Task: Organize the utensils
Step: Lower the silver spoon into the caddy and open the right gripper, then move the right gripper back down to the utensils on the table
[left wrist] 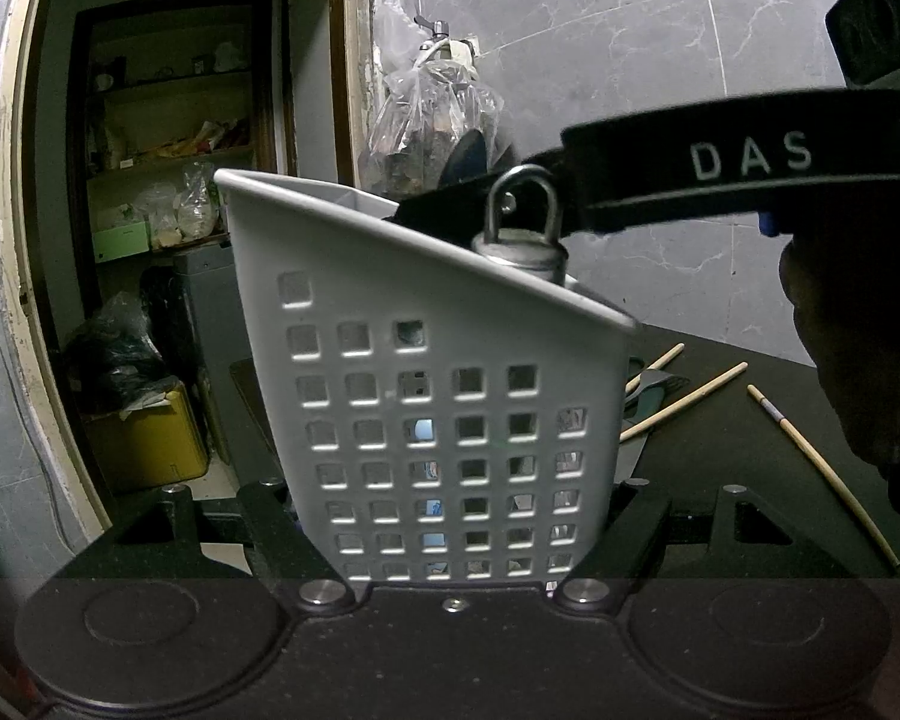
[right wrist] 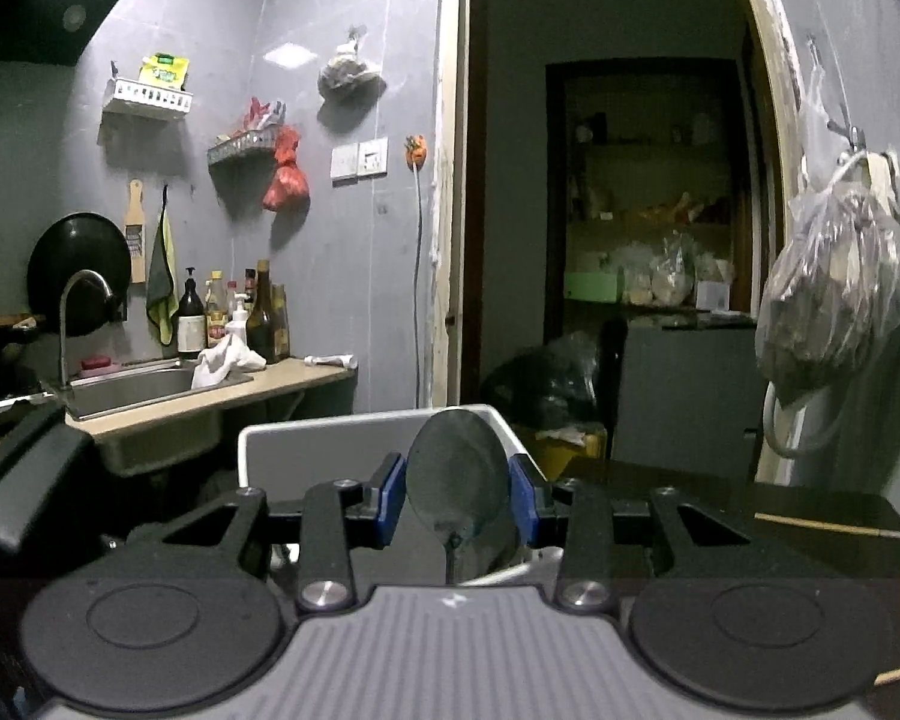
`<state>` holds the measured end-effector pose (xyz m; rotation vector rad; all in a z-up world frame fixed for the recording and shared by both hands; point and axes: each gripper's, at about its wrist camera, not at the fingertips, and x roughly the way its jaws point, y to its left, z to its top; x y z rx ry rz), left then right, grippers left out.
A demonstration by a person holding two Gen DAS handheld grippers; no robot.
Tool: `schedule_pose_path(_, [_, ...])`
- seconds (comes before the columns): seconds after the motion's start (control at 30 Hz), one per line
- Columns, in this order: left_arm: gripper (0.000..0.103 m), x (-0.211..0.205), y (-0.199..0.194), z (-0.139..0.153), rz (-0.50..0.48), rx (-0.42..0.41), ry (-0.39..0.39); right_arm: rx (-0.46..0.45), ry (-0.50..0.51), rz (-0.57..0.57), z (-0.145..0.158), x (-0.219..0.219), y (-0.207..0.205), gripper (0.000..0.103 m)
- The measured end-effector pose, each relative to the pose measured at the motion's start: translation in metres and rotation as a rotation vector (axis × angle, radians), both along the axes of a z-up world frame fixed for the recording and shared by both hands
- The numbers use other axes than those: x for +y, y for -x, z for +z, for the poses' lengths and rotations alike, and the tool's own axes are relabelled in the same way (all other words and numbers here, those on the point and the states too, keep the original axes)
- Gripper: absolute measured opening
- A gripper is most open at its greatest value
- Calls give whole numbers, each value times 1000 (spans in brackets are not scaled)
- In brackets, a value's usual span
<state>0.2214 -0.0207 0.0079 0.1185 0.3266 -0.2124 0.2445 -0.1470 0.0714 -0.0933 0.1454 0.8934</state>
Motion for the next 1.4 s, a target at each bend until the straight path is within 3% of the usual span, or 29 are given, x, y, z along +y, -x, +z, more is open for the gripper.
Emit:
schedule_pose_path(0.37, [77, 0, 0, 0, -1, -1, 0, 4, 8, 5, -2, -1, 2, 43])
schedule_pose_path(0.43, [77, 0, 0, 0, -1, 0, 0, 1, 14, 9, -3, 0, 3, 53])
schedule_pose_path(0.57, [77, 0, 1, 0, 0, -1, -1, -7, 0, 10, -2, -6, 7, 60])
schedule_pose_path(0.73, [77, -1, 1, 0, -1, -1, -1, -16, -46, -34, 1, -24, 10, 90])
schedule_pose_path(0.87, [77, 0, 1, 0, 0, -1, -1, -10, -86, -115, 5, -46, 9, 102])
schedule_pose_path(0.93, [77, -1, 1, 0, 1, -1, -2, 7, -121, -176, 4, -57, 5, 103])
schedule_pose_path(1.0, [77, 0, 1, 0, -1, -1, -1, 58, -163, -260, 1, -71, -4, 103])
schedule_pose_path(1.2, [77, 0, 1, 0, -1, -1, -1, 335, -285, -503, -25, -111, -48, 103])
schedule_pose_path(1.27, [77, -1, 1, -1, -1, -1, 0, 405, -264, -569, -35, -117, -60, 103])
schedule_pose_path(1.4, [77, 0, 1, 0, -2, -1, 0, 485, -177, -578, -57, -120, -69, 103])
